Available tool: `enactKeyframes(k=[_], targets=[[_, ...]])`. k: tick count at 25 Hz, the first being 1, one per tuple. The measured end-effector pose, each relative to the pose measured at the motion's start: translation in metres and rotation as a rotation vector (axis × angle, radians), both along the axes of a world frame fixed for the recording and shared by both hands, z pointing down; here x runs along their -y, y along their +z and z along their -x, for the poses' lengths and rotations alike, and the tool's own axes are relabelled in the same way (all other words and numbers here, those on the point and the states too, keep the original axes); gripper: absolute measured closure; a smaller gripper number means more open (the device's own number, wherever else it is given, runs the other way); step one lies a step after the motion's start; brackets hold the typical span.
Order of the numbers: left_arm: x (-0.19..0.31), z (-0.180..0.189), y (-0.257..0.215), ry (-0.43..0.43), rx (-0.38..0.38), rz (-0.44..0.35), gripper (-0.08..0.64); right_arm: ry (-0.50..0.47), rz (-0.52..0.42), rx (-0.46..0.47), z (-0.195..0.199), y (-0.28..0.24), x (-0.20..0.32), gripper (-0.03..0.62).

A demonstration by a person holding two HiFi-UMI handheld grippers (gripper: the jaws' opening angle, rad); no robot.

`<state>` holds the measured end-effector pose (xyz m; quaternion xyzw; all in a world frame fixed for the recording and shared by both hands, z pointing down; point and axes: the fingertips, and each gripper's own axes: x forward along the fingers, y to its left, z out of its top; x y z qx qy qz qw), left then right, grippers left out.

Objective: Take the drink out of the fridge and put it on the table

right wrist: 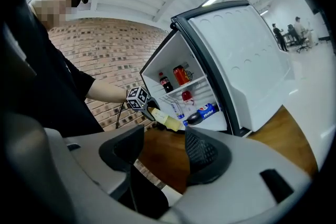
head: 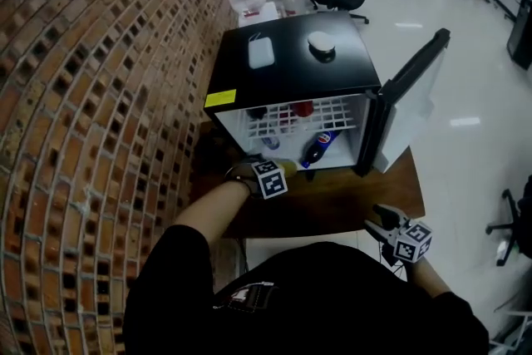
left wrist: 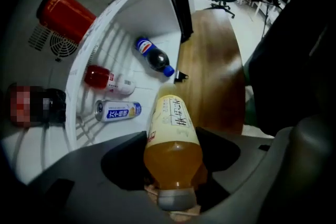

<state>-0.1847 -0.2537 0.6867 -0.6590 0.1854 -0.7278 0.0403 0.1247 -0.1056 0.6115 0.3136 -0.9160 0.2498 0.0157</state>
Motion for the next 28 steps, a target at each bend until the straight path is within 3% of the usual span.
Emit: enactKeyframes(k=[4, 11, 19, 28], targets=[[-0.035, 0.016, -0.002, 0.138, 0.188, 0.095, 0.262, -0.012, -0.001, 0.016, 0.000, 0.003, 0.001, 0.322], [-0.067, 0.035, -0.006, 0.242, 0.418, 0.264, 0.261, -0.021, -0.027, -0.011, -0.003, 0.010, 0.007, 0.322], [-0.093, 0.007, 0.010, 0.334, 0.505, 0.388, 0.259, 0.020, -0.085, -0.124, -0.037, 0.019, 0.039, 0.322], [-0.105, -0.015, 0.042, 0.335, 0.527, 0.394, 0.256, 0.042, -0.097, -0.139, -0.046, 0.019, 0.045, 0.322]])
